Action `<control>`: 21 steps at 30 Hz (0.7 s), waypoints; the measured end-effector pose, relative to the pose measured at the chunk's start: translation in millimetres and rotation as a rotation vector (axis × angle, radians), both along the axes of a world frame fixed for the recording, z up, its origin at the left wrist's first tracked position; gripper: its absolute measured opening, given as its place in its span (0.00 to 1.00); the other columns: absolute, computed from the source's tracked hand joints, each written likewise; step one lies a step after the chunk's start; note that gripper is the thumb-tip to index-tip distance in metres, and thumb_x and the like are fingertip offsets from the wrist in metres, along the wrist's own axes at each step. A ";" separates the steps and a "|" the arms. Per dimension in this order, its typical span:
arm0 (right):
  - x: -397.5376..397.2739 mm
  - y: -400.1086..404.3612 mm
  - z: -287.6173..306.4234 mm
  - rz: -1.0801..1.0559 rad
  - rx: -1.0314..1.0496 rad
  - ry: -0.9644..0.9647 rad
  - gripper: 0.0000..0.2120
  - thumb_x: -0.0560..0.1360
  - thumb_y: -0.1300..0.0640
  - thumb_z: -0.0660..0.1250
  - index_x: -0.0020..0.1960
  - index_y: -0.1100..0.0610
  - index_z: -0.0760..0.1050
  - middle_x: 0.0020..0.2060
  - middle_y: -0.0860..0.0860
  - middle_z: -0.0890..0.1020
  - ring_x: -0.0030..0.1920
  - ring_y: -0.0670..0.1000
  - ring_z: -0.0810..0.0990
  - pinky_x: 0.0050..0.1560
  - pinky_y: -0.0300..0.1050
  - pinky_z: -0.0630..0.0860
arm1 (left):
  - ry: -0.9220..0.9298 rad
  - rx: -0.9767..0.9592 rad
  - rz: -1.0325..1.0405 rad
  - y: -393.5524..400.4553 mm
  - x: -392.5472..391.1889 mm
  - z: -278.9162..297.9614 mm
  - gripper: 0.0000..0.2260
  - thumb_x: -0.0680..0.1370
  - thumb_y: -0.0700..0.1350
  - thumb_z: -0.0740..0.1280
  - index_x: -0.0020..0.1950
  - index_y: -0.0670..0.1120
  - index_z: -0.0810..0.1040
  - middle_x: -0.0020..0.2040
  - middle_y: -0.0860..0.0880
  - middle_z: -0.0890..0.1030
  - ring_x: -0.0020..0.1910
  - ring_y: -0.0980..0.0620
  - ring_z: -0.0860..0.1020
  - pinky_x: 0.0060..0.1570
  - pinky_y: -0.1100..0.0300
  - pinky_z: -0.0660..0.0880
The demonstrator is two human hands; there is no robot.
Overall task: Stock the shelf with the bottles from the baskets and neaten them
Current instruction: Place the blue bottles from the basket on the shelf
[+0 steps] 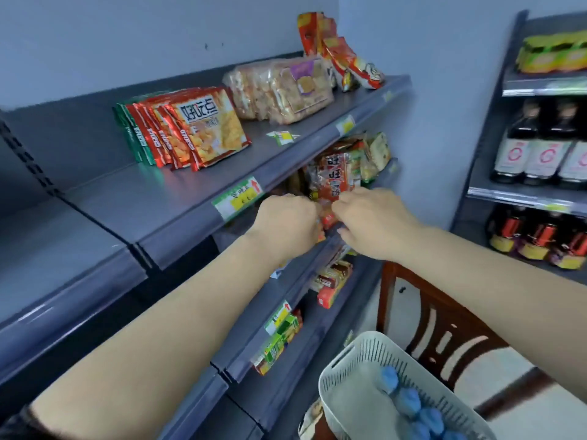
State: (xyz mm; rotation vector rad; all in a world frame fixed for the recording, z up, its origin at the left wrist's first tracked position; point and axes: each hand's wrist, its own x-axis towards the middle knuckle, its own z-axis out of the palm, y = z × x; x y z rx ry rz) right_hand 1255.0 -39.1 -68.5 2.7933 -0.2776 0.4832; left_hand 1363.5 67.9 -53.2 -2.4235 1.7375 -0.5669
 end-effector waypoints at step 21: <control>-149.6 -47.2 -302.9 -0.600 0.709 0.347 0.13 0.76 0.52 0.60 0.58 0.55 0.72 0.55 0.50 0.76 0.57 0.54 0.74 0.50 0.47 0.72 | 0.757 0.412 -0.158 -114.6 -109.5 -325.5 0.09 0.74 0.46 0.63 0.53 0.47 0.78 0.51 0.48 0.80 0.52 0.47 0.77 0.48 0.57 0.72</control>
